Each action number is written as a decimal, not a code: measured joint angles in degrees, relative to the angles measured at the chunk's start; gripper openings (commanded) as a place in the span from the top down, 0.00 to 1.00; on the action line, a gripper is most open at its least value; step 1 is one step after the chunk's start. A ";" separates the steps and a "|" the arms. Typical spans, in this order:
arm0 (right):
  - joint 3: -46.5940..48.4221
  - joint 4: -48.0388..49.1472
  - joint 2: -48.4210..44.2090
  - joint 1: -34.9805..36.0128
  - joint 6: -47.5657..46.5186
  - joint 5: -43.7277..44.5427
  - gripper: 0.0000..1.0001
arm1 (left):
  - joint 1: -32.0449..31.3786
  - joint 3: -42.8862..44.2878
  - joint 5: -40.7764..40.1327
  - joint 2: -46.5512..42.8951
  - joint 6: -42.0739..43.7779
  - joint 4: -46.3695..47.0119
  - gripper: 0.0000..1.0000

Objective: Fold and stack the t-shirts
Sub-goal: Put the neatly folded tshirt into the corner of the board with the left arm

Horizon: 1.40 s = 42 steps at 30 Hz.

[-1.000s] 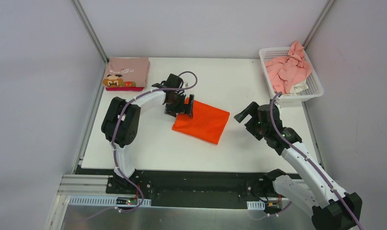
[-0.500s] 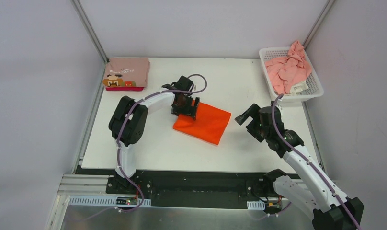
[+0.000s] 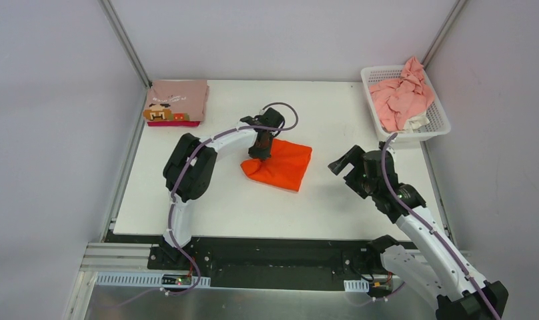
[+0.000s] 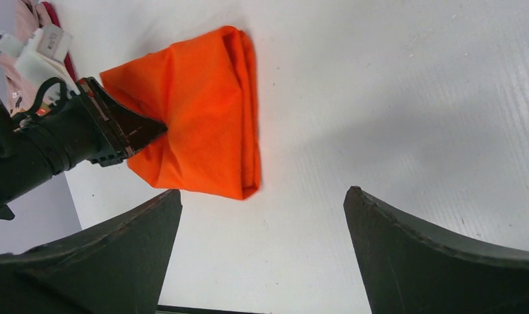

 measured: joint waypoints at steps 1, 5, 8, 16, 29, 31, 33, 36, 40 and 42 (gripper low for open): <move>-0.15 0.07 -0.09 0.00 -0.11 0.02 0.01 | -0.04 0.83 -3.30 0.35 0.09 -0.81 1.00; -0.87 -0.02 -0.11 0.00 -0.39 0.20 0.01 | 2.08 3.08 -14.69 0.79 2.82 -3.58 1.00; -0.96 0.15 -0.15 0.00 -0.76 0.57 0.01 | 5.62 5.90 -20.90 1.16 7.85 -4.07 1.00; -2.49 1.77 0.72 0.00 -1.86 2.21 0.01 | 16.17 18.27 -26.40 5.46 25.64 0.85 1.00; -2.75 3.80 3.69 0.00 -2.95 5.31 0.01 | 24.09 31.43 -27.43 10.84 48.76 6.29 1.00; -2.75 3.89 4.17 0.00 -2.99 5.64 0.01 | 24.83 33.20 -27.45 10.84 51.19 6.75 1.00; -2.75 4.00 4.57 0.00 -3.06 5.81 0.01 | 25.18 34.34 -27.45 10.84 52.89 7.17 1.00; -2.75 4.11 4.98 0.00 -3.10 5.97 0.01 | 25.88 34.95 -27.45 10.84 55.04 7.52 1.00; -2.75 4.17 5.68 0.00 -3.08 6.03 0.01 | 26.58 35.15 -27.43 10.84 56.59 7.43 1.00; -2.75 4.22 6.14 0.00 -3.08 6.03 0.01 | 26.69 35.34 -27.41 10.82 56.98 7.45 1.00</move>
